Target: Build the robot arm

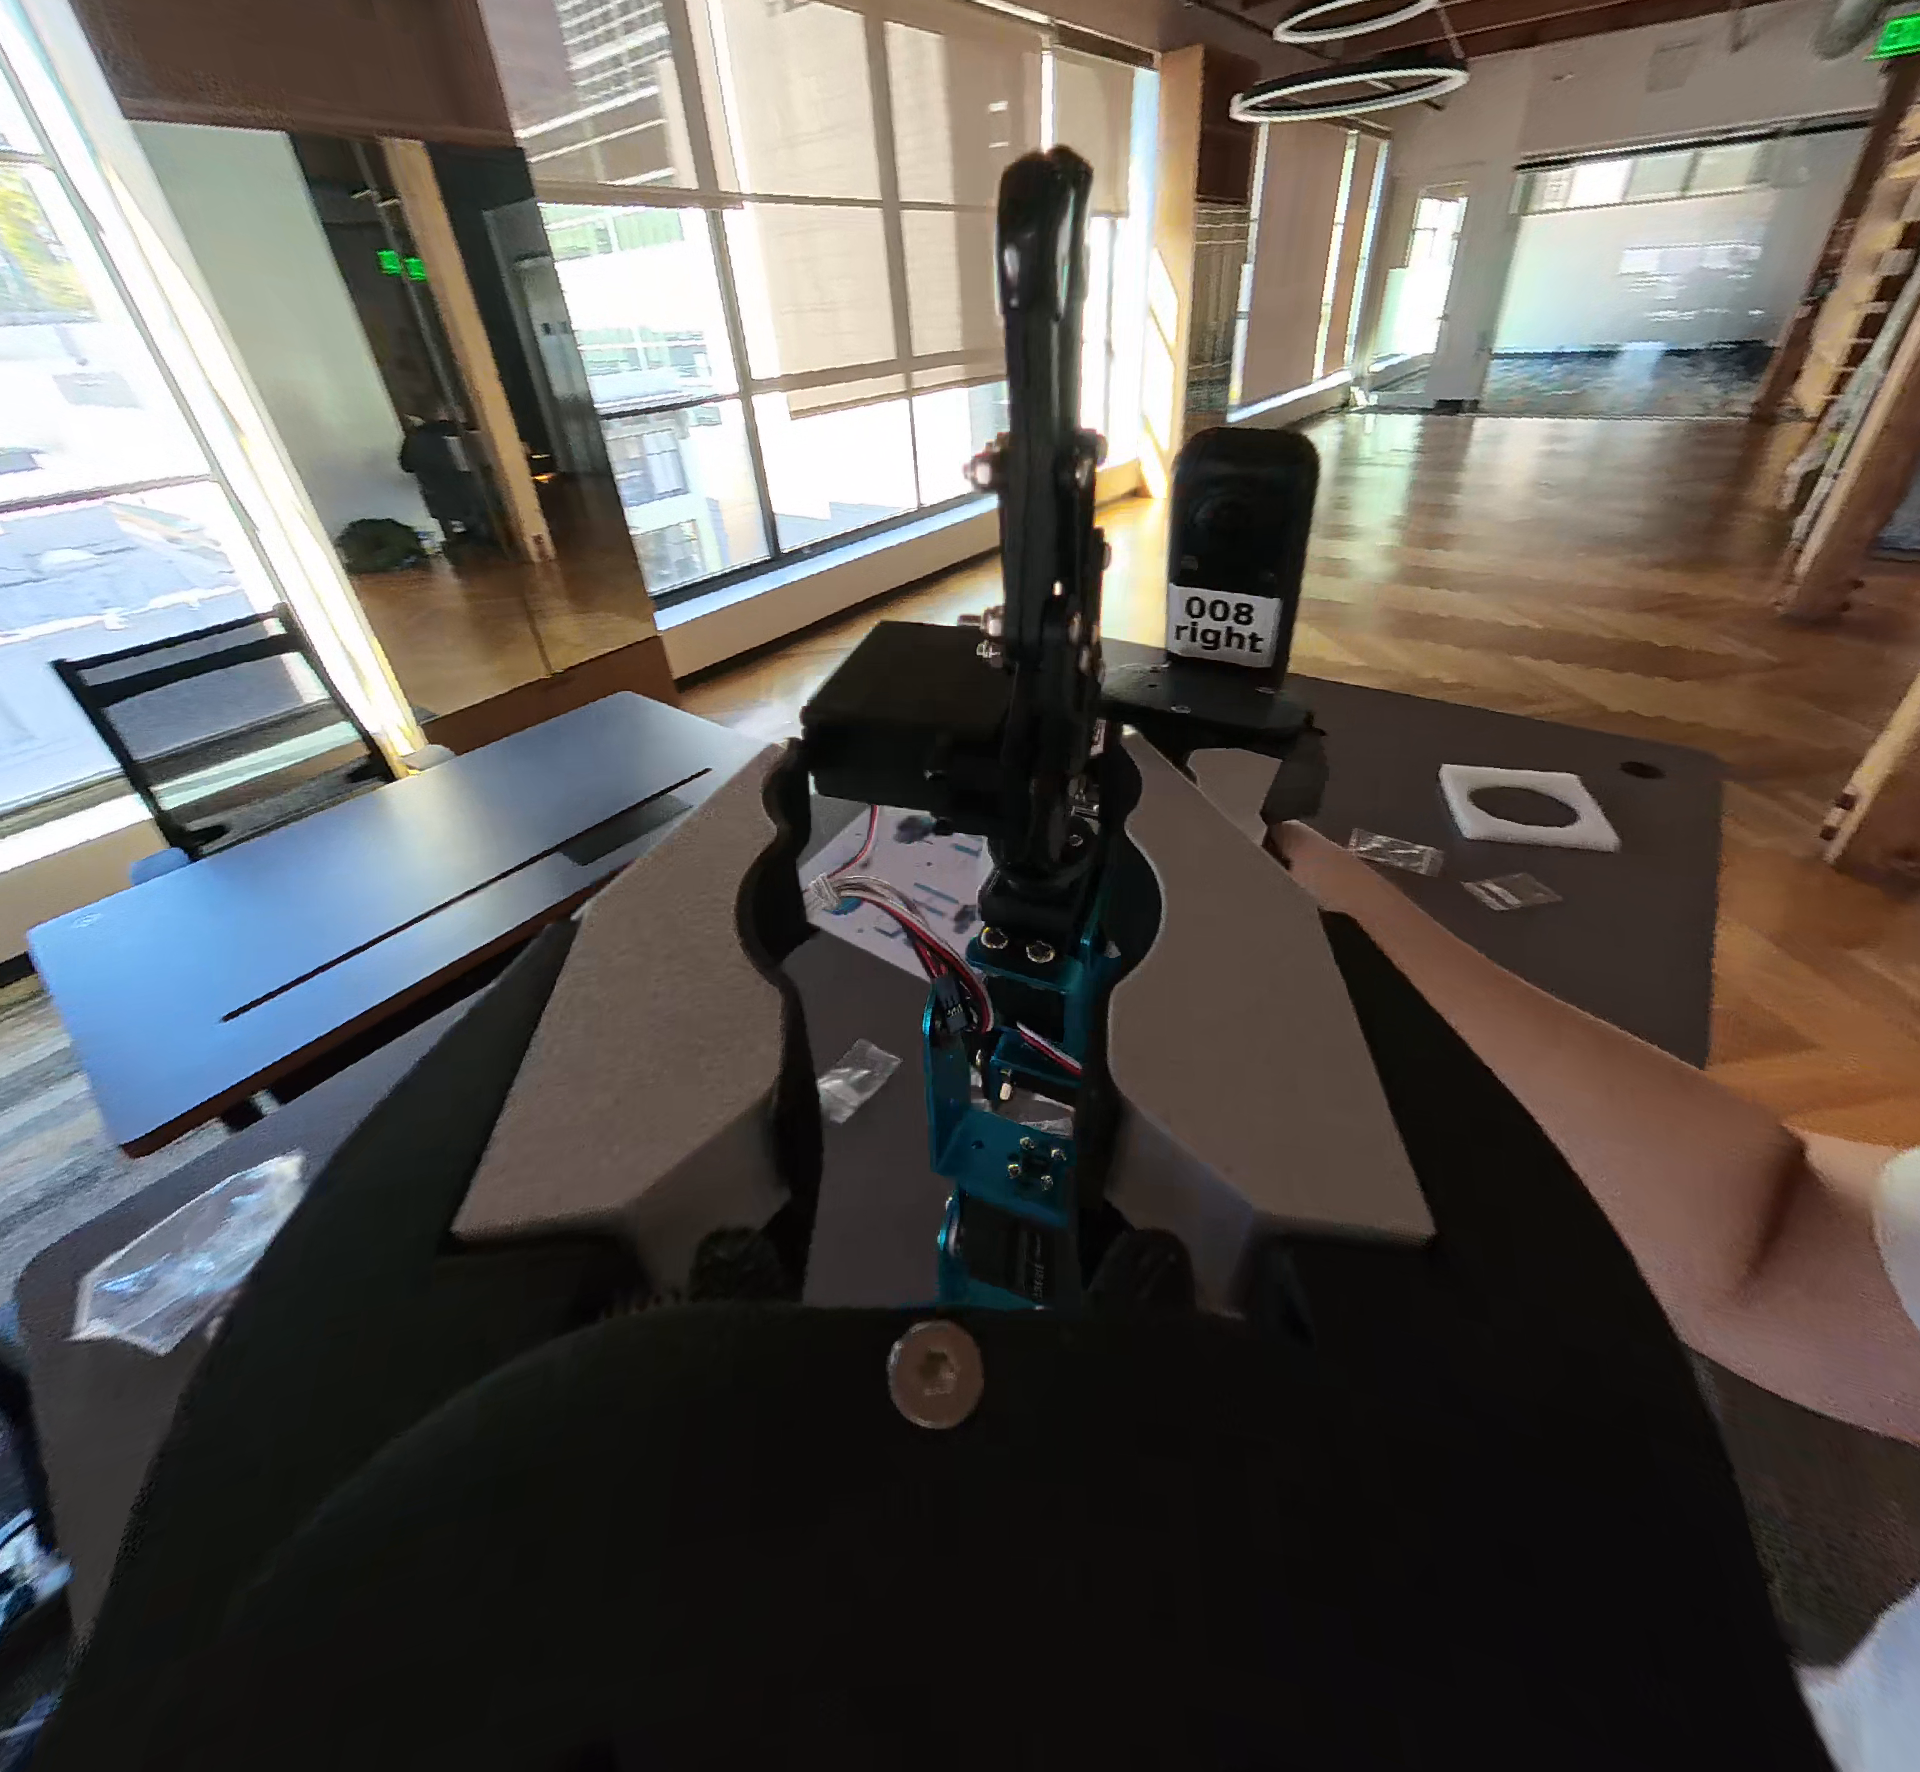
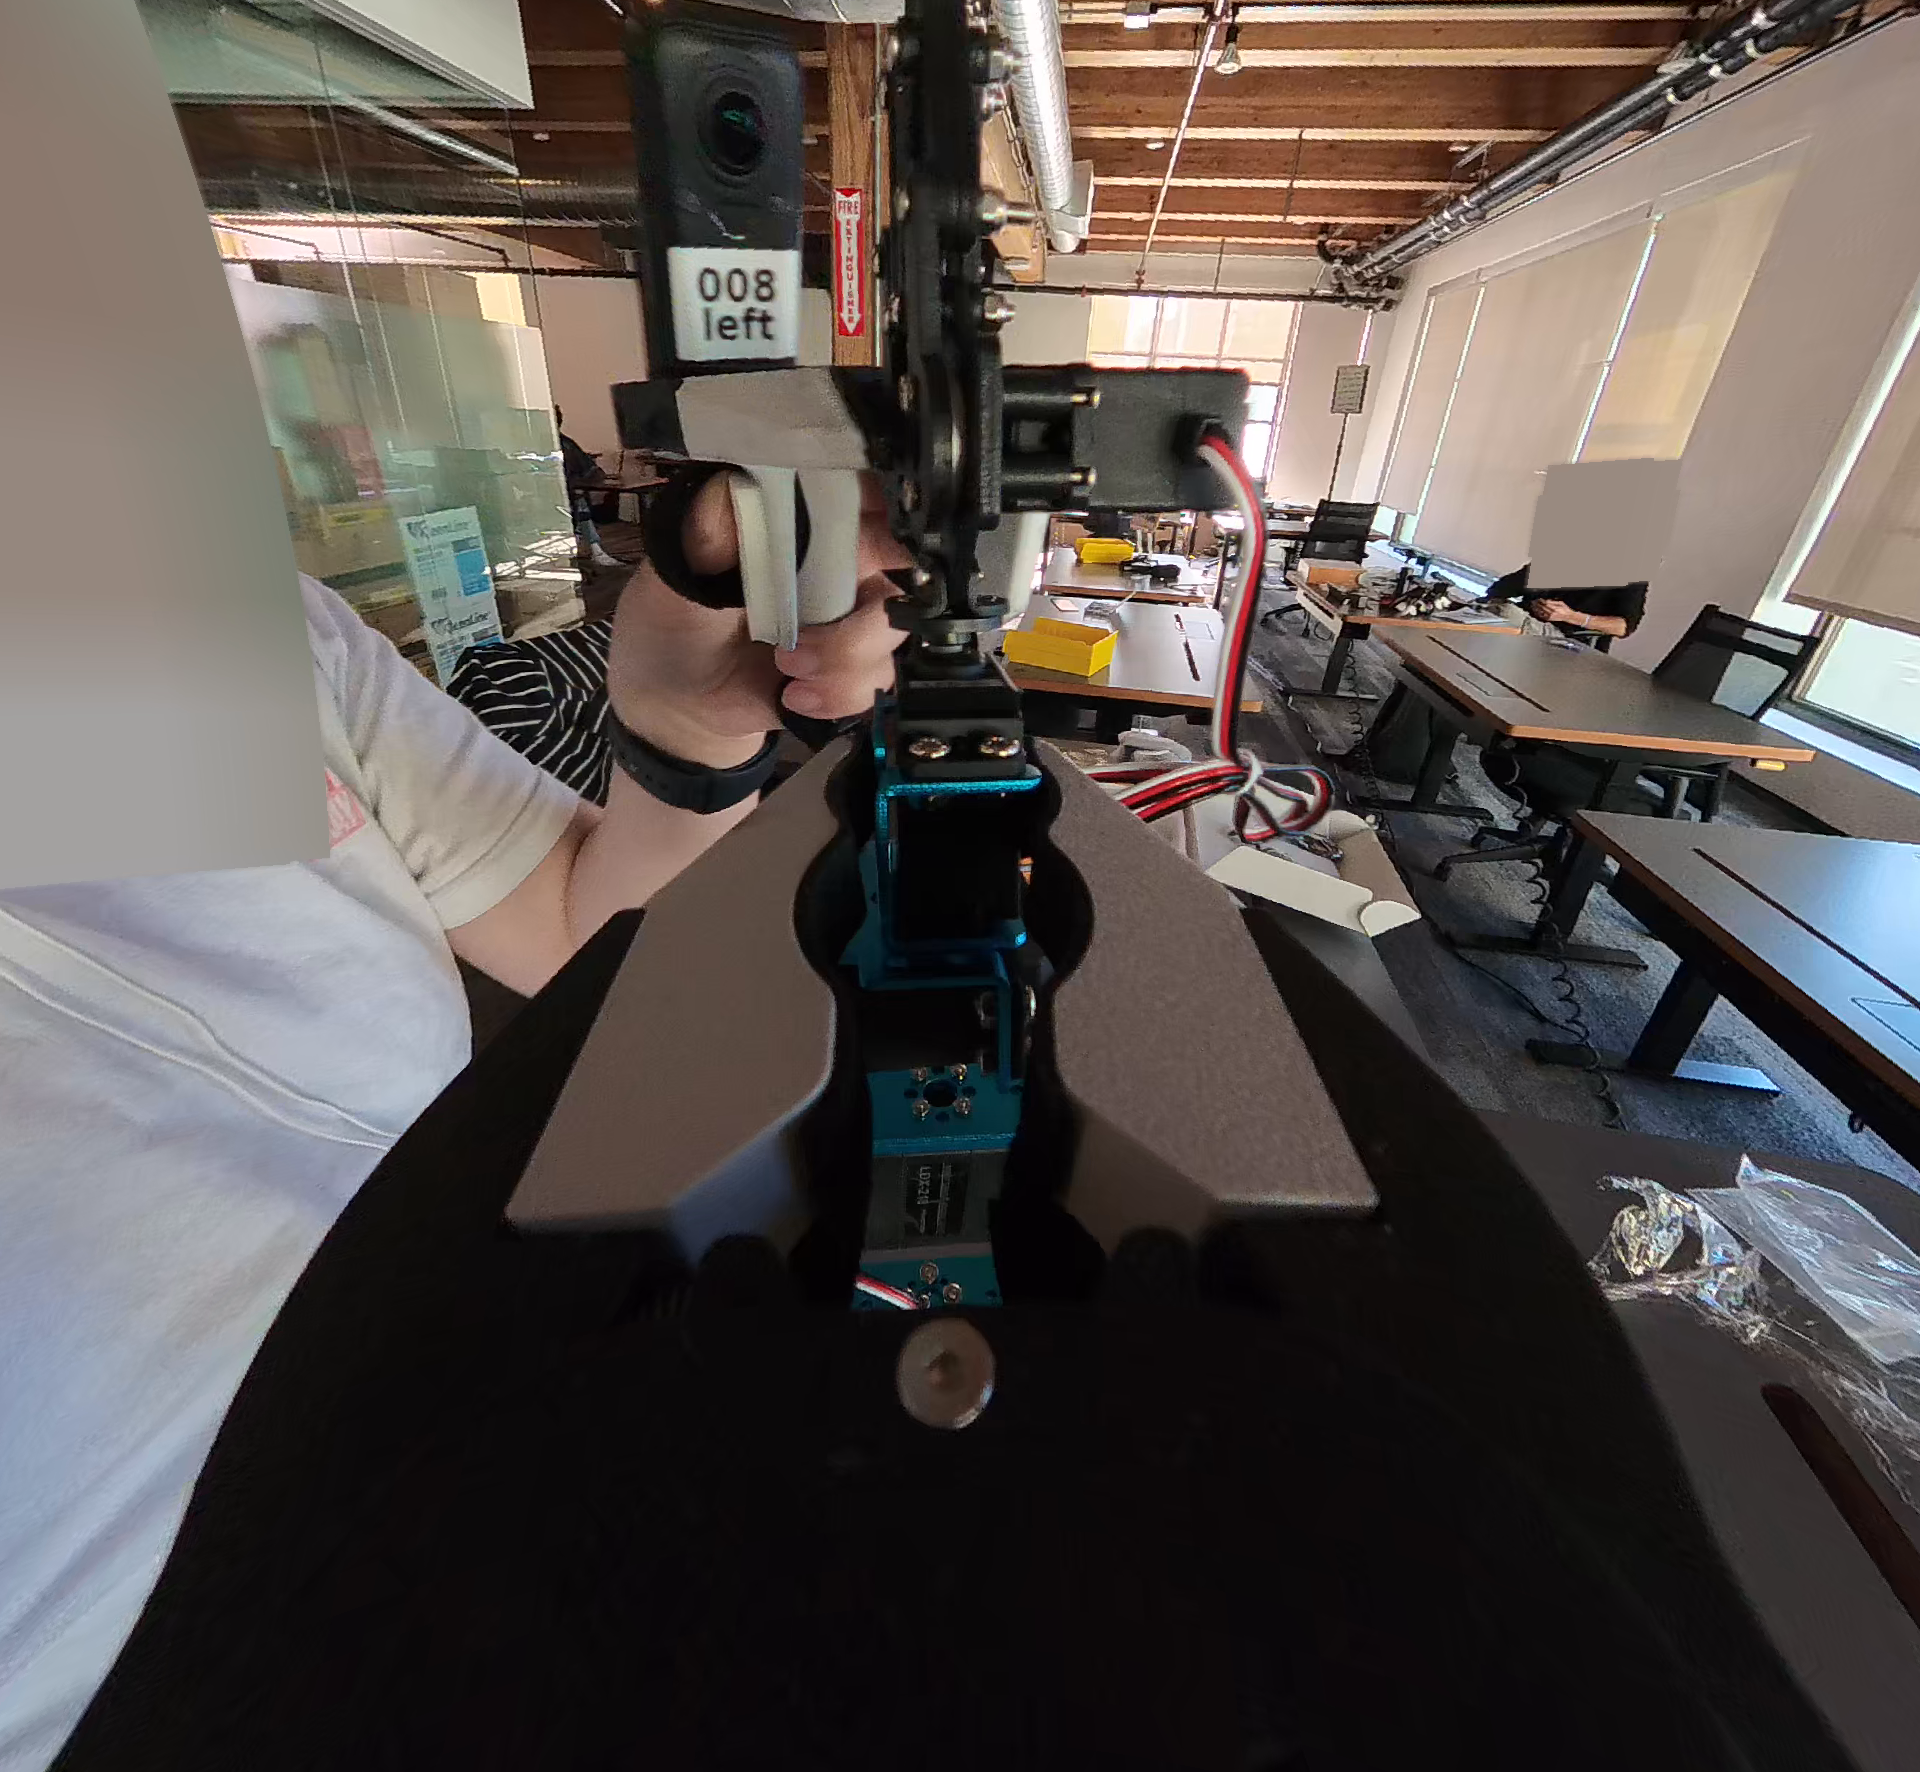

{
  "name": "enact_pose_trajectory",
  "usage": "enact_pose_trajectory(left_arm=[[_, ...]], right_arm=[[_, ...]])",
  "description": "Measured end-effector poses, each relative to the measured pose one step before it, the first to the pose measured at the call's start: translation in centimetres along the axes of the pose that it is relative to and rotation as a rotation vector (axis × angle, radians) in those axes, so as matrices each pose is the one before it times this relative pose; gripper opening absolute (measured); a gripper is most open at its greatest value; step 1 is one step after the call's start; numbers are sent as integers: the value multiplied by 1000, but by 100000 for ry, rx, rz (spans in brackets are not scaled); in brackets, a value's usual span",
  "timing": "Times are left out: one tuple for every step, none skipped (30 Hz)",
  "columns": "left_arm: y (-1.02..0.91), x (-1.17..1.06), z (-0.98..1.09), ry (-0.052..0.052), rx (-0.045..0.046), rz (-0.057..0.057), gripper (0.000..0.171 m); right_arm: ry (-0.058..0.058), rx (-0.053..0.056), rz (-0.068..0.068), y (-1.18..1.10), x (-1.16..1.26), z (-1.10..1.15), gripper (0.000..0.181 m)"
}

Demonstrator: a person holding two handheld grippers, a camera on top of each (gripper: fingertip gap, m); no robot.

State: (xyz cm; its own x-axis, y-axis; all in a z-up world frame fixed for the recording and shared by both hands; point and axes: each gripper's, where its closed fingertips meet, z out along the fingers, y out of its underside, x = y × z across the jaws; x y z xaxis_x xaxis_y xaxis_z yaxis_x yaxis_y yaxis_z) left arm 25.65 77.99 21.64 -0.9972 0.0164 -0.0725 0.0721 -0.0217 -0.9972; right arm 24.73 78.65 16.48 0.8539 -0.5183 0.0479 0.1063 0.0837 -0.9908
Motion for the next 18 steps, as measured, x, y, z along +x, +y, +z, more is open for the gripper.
enact_pose_trajectory(left_arm=[[-53,-11,-92,-3368,108,2735,53],[-72,-42,-74,-4196,147,4796,40],[-40,-51,16,-4302,-61,5862,31],[-44,64,22,-1972,-105,4134,30],[-38,143,-27,662,42,442,30],[-27,87,-57,1875,134,-2070,30],[1,-31,-78,1689,202,-2238,31],[7,-123,-91,1123,421,-1643,31],[-32,-98,-91,1052,818,-1651,32],[-163,-58,-69,1042,1511,-1907,33],[-333,-88,-58,723,2499,-1166,35],[-340,-279,-33,-195,2281,10,47],[-188,-438,-5,-503,995,1223,59],[-70,-288,67,1336,610,2057,67],[87,-100,132,3698,321,478,71],[246,46,192,5780,-420,-2747,72],[251,211,210,7624,-661,-4952,73],[317,21,194,6506,-1195,-6141,70]], right_arm=[[1460,-20,-797,-5,102,7,24],[3488,-398,-2226,-4,312,88,24],[2551,-1464,-1679,106,198,108,25],[243,-1382,-470,85,-29,10,25],[-1123,-168,-56,0,-118,-73,24],[-1569,529,373,-17,-133,2,24],[-958,898,700,-10,-29,77,24],[-676,829,803,-27,26,98,24],[-559,352,426,-2,26,85,24],[-336,-57,50,9,12,48,24],[-542,-149,-118,-5,-59,20,24],[-202,-216,-282,10,-26,-1,24],[-176,-48,-143,-5,2,-28,24],[-493,166,109,-7,-22,-62,24],[-579,363,135,-6,-9,-80,24],[-795,719,308,-16,-41,-64,24],[-921,957,650,-34,-46,-17,24],[-790,1024,644,-32,-35,15,24]])
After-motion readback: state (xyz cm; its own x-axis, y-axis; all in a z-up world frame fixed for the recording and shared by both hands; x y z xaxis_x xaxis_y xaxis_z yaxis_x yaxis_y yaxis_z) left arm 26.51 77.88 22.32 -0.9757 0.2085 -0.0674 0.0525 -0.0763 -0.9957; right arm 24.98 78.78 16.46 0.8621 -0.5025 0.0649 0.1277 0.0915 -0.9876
